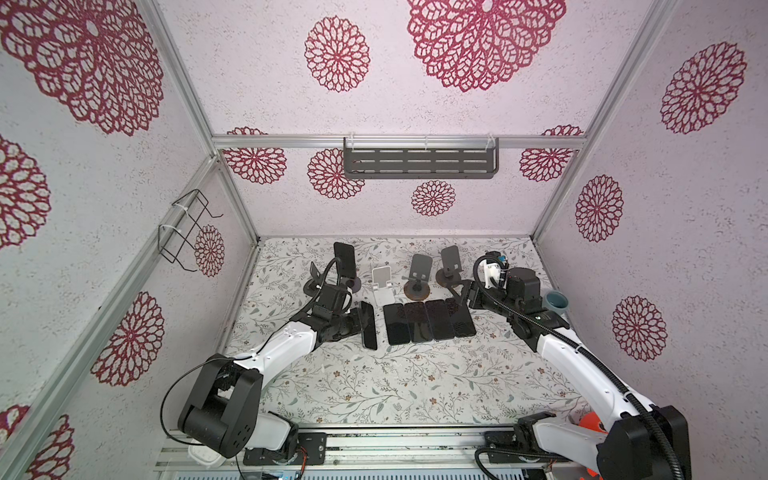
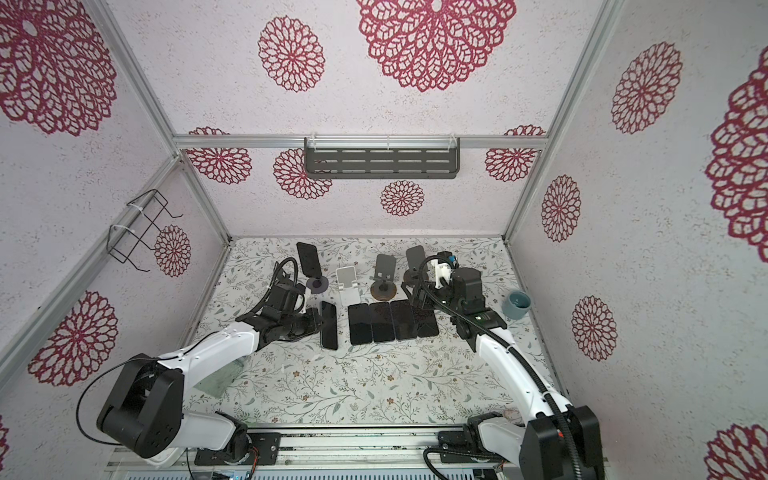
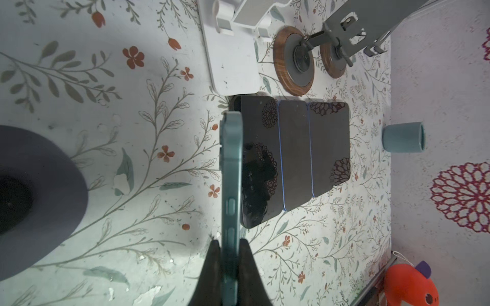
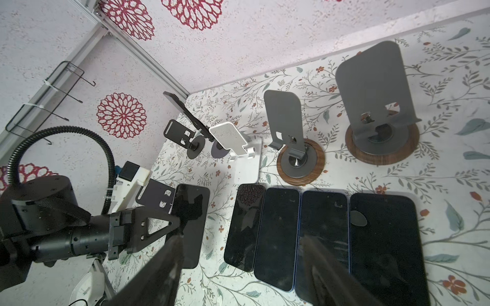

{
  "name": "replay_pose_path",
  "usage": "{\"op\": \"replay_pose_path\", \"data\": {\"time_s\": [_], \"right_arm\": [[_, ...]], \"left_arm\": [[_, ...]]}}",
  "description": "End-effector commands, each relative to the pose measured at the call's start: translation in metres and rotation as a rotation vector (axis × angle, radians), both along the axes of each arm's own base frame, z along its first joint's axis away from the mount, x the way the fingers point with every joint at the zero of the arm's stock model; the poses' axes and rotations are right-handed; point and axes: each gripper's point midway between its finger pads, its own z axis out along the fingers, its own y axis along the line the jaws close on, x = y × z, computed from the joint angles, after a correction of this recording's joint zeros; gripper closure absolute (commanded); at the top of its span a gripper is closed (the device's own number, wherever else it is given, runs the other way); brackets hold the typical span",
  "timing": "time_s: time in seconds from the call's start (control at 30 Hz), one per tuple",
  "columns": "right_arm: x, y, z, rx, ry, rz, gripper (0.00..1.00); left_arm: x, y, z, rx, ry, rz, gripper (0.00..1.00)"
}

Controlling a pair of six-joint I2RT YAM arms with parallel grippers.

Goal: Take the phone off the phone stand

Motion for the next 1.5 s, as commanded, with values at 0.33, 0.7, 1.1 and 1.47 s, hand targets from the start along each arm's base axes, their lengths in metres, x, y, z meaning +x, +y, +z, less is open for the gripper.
{"op": "replay_pose_path", "data": {"time_s": [0.33,0.7,1.1,1.47], "right_arm": [[-0.007,-0.01,0.012,-0.023,-0.061,-0.029,0.26],[-0.006,-0.013,0.009,-0.046,-0.067,-0.04,0.26],[-0.008,-0.015,0.012,-0.057,-0.085,-0.04,0.26],[-0.007,-0.015,0.012,-0.062,-0.085,-0.043,0.26]], "left_arm": [[0.022,-0.02,-0.018,-0.025,-0.007,-0.026,1.0],[0.023,-0.014,-0.041,0.031,0.091,0.019,1.0],[0.027,-0.011,-0.056,0.027,0.125,0.084,1.0],[0.025,-0.006,-0.068,0.051,0.147,0.109,0.95]]}}
